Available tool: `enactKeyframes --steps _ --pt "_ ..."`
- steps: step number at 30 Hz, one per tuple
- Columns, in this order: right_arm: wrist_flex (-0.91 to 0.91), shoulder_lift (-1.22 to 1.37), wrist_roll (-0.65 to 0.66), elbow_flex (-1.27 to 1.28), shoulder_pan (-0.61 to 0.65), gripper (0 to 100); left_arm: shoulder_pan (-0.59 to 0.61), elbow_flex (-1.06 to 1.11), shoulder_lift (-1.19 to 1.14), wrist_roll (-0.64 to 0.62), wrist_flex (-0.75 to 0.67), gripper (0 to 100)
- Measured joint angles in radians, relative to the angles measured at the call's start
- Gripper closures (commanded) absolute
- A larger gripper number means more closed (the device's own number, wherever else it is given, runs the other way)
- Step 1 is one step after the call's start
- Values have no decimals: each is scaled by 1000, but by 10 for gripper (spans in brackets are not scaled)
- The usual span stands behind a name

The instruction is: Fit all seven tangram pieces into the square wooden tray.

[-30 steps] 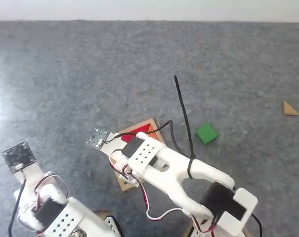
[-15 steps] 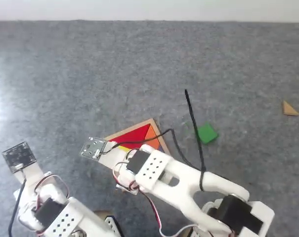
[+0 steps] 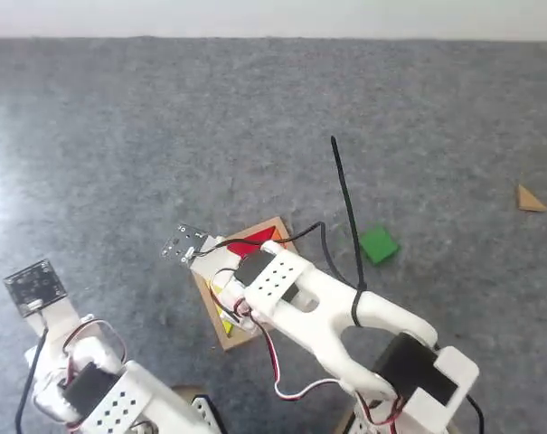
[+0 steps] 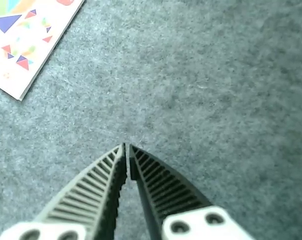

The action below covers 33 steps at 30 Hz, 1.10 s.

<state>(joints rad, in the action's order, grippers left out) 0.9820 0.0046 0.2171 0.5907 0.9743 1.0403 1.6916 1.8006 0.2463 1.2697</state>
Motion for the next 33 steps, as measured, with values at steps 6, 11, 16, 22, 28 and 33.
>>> enactKeyframes --steps 6,11,16,22,28,33 --pt "18 0 26 -2 -18 950 0 0 0 0 0 985" --pt "80 -64 48 -6 -23 826 0 0 0 0 0 985" --pt "84 -123 49 -6 -26 705 0 0 0 0 0 985" --pt "84 -21 49 -54 -26 704 0 0 0 0 0 985" --pt "84 63 49 -92 48 703 0 0 0 0 0 985" --pt "84 75 55 -94 51 703 0 0 0 0 0 985"
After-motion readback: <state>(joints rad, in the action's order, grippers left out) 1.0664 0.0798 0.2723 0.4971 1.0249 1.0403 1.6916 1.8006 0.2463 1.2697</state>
